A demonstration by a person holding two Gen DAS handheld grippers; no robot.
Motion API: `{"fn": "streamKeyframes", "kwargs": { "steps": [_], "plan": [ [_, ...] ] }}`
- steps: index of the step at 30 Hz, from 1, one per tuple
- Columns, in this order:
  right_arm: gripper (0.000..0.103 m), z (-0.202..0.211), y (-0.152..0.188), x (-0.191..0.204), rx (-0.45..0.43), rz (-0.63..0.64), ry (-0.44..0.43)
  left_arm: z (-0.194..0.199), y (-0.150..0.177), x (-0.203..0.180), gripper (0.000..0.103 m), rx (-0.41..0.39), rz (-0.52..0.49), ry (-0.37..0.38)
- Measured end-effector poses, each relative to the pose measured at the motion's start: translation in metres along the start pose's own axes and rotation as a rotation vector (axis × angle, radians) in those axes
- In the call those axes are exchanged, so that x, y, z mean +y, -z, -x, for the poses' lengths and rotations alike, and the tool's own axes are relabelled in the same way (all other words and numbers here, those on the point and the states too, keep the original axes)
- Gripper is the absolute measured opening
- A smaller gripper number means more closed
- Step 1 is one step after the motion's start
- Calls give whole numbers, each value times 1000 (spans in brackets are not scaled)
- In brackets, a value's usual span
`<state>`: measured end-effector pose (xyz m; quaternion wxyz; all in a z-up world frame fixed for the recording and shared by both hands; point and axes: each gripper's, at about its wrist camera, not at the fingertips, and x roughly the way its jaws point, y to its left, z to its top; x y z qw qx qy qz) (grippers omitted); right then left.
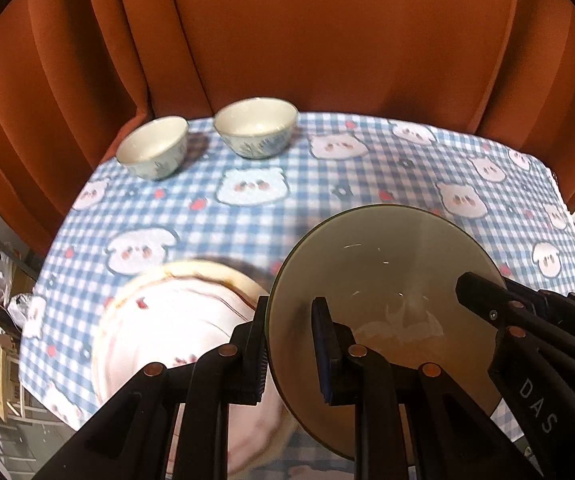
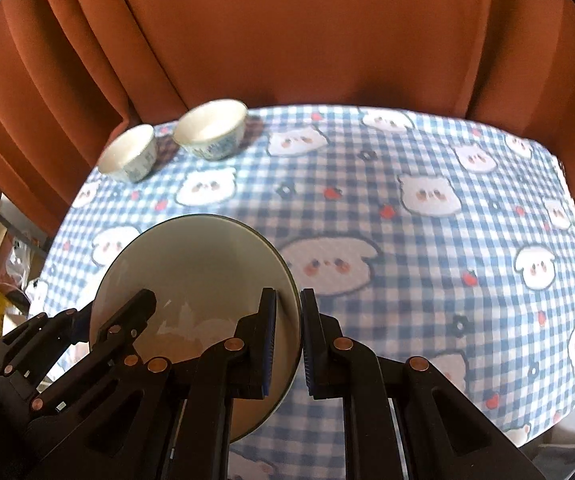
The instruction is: Organize plates and bowls
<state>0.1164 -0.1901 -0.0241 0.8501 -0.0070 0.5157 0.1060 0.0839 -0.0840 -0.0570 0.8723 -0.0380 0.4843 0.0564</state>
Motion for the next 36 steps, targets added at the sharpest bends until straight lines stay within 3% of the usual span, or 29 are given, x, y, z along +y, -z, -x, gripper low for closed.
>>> {"fn": "streamKeyframes", "kwargs": {
  "steps": [11, 19, 25, 30, 34, 36],
  "plan": [
    [15, -27, 38, -45, 89, 7, -2, -27, 38, -37, 17, 72, -7, -18],
    [15, -48, 53, -51, 153, 38, -17, -42, 54, -40, 17, 130, 27, -33],
    [15, -51, 55, -49, 144, 75, -13, -41, 58, -41, 18, 114, 37, -47],
    [15, -51, 58, -49, 149, 88, 0, -42, 61, -45, 36, 131, 31, -34],
    [16, -54, 58, -51, 168, 93, -12, -41, 63, -45, 41, 137, 30, -43],
    [16, -55, 59, -52, 179, 81, -17, -39, 63, -44, 53, 139, 31, -46]
  ]
}}
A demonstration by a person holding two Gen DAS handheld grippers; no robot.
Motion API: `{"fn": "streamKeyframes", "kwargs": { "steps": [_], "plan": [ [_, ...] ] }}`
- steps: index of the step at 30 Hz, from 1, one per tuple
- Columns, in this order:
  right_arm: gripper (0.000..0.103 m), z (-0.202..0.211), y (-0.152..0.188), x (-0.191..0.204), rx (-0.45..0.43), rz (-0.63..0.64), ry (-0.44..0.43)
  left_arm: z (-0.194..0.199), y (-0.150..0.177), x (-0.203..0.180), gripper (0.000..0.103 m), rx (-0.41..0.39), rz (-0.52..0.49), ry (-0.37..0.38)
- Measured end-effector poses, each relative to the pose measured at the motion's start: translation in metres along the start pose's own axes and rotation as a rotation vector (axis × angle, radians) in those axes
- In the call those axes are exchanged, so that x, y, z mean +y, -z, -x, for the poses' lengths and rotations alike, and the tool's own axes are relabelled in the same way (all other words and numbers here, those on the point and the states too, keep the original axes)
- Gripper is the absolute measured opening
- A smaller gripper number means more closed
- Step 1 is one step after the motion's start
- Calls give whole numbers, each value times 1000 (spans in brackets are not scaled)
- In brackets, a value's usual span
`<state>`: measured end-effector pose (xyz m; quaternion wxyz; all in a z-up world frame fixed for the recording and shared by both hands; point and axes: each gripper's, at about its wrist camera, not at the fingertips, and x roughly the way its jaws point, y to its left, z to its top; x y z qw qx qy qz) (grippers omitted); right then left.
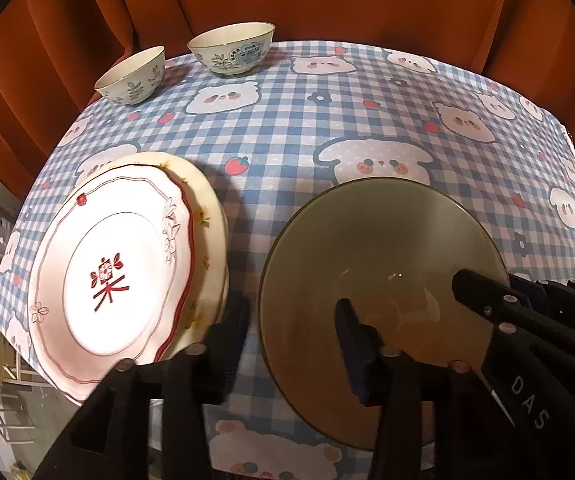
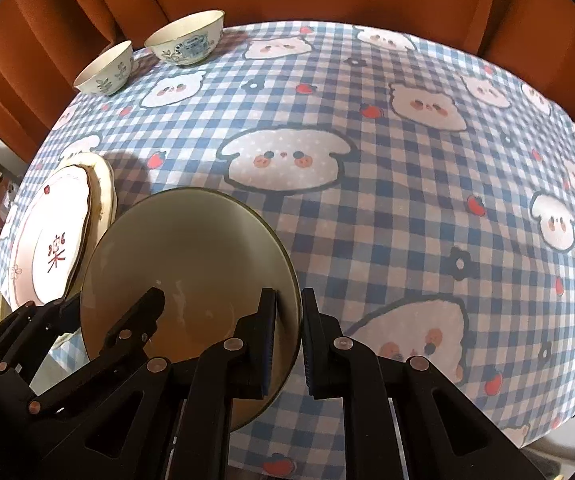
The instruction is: Organize plates and bowls
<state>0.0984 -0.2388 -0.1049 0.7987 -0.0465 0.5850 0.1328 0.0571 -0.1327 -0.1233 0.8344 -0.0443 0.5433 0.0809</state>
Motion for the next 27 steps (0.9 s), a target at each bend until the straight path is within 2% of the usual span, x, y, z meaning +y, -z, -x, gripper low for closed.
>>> {"fn": "streamKeyframes", "kwargs": {
  "steps": [3, 8, 16, 21, 27],
  "plan": [
    [17, 3, 1, -1, 1, -3, -3, 7, -1, 4, 63, -17, 9, -2],
    [25, 14, 0, 3, -21, -1, 3, 25, -5, 16, 70, -63, 27, -16],
    [53, 36, -8, 10, -79, -19, 40, 40, -15, 42, 78, -102, 59, 13],
    [56, 41, -17, 22, -89, -59, 47, 40, -25, 67, 80, -105, 49, 66],
    [60, 42, -32, 56, -109, -112, 79, 37, -45, 107, 80, -97, 3, 89]
  ]
}}
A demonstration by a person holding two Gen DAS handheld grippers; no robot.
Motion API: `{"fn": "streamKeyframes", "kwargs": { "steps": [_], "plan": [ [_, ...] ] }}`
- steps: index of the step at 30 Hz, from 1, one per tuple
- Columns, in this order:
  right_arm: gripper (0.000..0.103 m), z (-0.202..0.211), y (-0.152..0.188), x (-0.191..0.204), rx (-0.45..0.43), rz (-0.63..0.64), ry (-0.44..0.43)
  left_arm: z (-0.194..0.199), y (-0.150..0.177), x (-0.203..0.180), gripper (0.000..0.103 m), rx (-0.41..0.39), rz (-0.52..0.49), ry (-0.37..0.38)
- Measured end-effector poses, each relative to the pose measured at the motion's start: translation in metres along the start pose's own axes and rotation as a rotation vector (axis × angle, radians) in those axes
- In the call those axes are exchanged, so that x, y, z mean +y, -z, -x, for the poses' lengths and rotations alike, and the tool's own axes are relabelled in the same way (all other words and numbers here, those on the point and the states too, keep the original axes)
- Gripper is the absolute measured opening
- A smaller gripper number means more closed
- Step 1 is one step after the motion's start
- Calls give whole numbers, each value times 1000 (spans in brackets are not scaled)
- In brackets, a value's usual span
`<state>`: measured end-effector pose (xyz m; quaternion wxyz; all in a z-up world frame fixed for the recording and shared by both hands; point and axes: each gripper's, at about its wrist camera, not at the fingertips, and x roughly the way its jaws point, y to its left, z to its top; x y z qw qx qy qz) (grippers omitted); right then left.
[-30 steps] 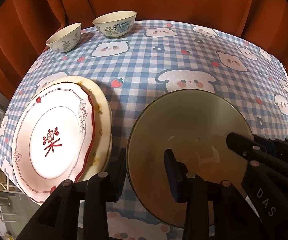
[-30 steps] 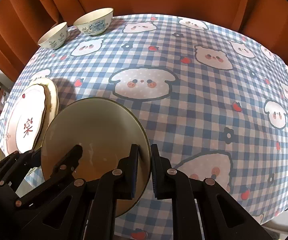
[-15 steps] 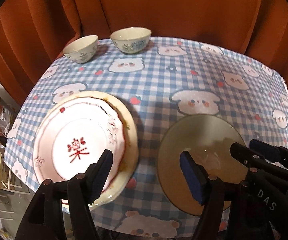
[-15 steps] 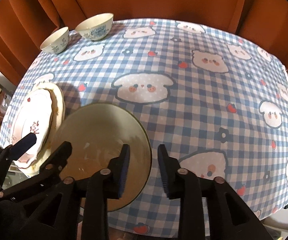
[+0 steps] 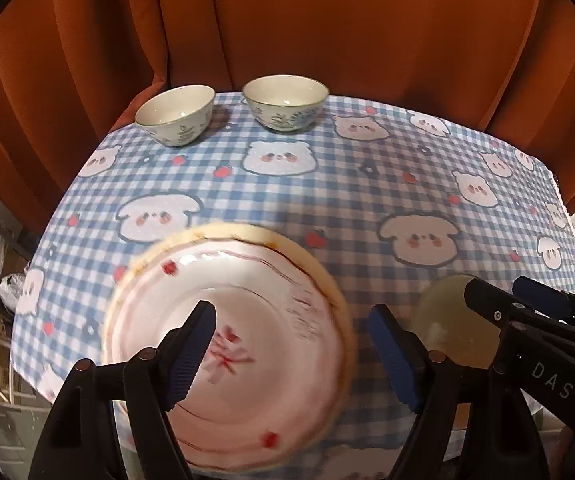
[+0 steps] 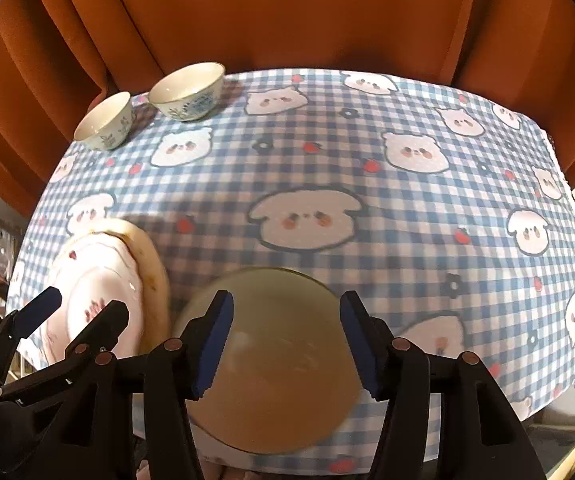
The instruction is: Organize plates and bowls
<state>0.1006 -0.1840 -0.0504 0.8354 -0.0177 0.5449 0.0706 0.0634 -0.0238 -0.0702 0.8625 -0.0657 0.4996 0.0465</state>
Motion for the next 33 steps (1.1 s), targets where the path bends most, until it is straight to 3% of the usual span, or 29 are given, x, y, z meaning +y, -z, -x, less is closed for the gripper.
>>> {"fn": "streamKeyframes", "kwargs": {
  "steps": [18, 24, 33],
  "plan": [
    [65, -17, -46, 141, -49, -92, 38, -17, -68, 140, 80, -20, -91, 24],
    [79, -22, -68, 173, -72, -113, 40, -29, -89, 166, 80, -8, -101, 34],
    [80, -40, -119, 213, -91, -102, 68, -48, -142, 187, 80, -33, -61, 33]
  ]
}}
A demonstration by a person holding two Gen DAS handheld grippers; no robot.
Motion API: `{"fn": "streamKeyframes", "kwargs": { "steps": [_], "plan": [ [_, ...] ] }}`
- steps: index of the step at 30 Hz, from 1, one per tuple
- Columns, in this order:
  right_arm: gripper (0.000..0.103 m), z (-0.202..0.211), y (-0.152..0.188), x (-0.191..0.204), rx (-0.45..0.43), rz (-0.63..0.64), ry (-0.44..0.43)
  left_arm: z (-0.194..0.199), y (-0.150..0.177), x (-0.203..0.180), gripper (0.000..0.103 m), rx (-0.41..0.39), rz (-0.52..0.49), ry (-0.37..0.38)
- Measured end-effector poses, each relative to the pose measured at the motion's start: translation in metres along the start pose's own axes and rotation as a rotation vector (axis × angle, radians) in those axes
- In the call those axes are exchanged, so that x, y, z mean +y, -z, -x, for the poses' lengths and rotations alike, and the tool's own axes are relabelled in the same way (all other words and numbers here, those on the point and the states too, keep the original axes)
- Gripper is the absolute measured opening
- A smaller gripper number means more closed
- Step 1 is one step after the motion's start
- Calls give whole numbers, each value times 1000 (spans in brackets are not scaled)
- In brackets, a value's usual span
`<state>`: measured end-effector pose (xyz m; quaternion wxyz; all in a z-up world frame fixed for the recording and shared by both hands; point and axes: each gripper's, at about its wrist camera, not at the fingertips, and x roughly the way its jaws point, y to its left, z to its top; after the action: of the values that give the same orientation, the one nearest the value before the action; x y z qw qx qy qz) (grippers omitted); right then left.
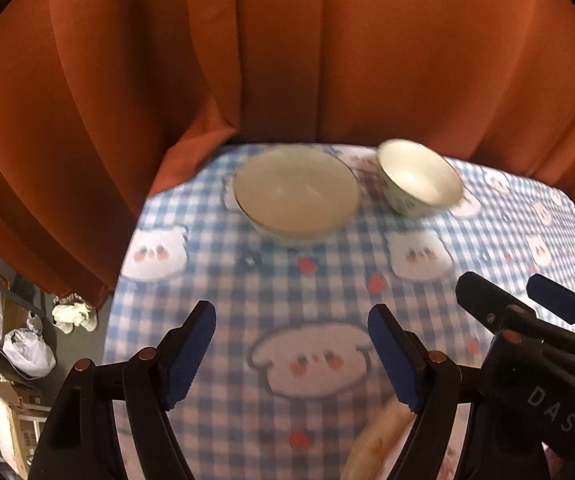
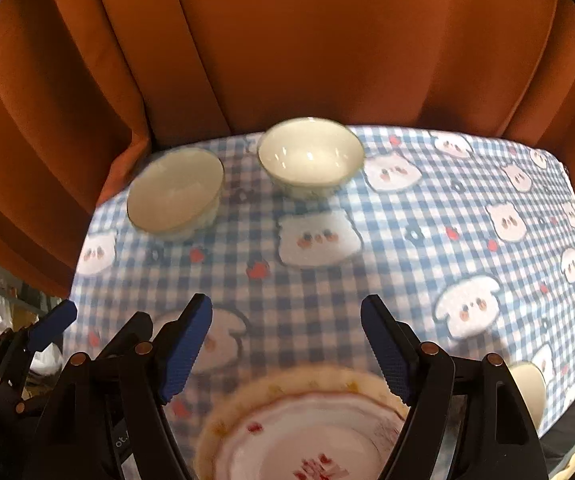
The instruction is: Organize plates and bowls
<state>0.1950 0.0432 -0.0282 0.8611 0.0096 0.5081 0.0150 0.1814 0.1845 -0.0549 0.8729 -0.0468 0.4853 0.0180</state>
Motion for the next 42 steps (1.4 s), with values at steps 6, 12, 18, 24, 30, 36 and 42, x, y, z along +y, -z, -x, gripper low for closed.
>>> {"fn": "streamKeyframes", "kwargs": {
  "steps": [6, 12, 18, 24, 30, 36, 42],
  "plan": [
    [80, -26, -38, 17, -3, 1, -24, -25, -32, 14, 80, 0, 12, -22],
    [80, -55, -69, 33, -16, 26, -6, -52, -54, 23, 79, -4, 26, -41],
    [79, -85, -85, 38, 0, 36, -41, -80, -68, 32, 76, 4, 45, -58],
    [55, -120, -96, 53, 33, 45, -96, -108, -75, 34, 63, 30, 39, -71],
    [40, -148, -105, 60, 50, 48, -99, -130, -87, 34, 49, 44, 49, -85],
    [21, -164, -113, 60, 72, 34, -133, -143, -92, 34, 29, 64, 46, -84],
    [20, -167, -114, 61, 71, 48, -150, -146, -92, 31, 24, 62, 48, -92]
  ]
}}
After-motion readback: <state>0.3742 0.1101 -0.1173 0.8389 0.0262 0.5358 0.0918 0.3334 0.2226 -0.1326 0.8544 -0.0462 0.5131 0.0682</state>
